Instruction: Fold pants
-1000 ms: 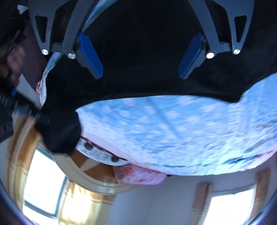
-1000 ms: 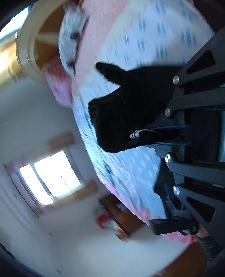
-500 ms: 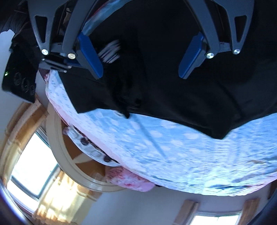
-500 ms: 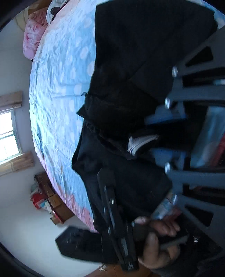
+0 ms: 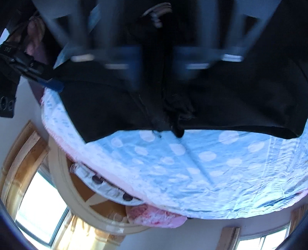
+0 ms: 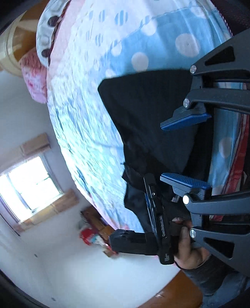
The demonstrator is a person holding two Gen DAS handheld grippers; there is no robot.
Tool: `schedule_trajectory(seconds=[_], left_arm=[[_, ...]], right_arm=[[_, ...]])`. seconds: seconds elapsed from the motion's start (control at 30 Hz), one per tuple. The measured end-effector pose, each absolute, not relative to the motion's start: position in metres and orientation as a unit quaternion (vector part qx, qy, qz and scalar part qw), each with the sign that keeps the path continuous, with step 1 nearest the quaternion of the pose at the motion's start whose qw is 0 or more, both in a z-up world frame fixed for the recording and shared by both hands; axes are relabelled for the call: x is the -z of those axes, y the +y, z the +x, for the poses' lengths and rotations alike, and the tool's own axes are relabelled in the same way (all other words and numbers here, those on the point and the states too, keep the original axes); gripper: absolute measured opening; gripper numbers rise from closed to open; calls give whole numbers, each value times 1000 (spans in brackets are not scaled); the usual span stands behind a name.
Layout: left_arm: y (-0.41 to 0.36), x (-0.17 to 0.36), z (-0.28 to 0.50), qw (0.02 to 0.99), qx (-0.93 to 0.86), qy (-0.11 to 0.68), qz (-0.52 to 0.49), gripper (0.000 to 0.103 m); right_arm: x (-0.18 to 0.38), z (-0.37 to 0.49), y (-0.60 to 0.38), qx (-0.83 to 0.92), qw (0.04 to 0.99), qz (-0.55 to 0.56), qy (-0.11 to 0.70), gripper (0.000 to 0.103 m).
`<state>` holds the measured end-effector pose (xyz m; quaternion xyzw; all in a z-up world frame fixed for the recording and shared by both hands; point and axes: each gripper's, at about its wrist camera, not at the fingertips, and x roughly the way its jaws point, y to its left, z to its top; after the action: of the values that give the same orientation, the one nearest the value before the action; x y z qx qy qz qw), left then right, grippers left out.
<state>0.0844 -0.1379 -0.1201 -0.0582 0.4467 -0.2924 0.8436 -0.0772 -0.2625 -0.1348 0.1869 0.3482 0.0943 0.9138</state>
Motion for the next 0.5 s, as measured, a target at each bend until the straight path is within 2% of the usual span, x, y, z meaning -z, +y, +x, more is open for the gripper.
schedule_trajectory(seconds=[0.27, 0.5], left_arm=[[-93, 93, 55, 870, 266, 405, -89, 9], [-57, 122, 50, 862, 225, 439, -112, 9]], right_arm=[[129, -84, -274, -78, 923, 195, 323, 48], [153, -68, -265, -82, 907, 190, 368, 48]])
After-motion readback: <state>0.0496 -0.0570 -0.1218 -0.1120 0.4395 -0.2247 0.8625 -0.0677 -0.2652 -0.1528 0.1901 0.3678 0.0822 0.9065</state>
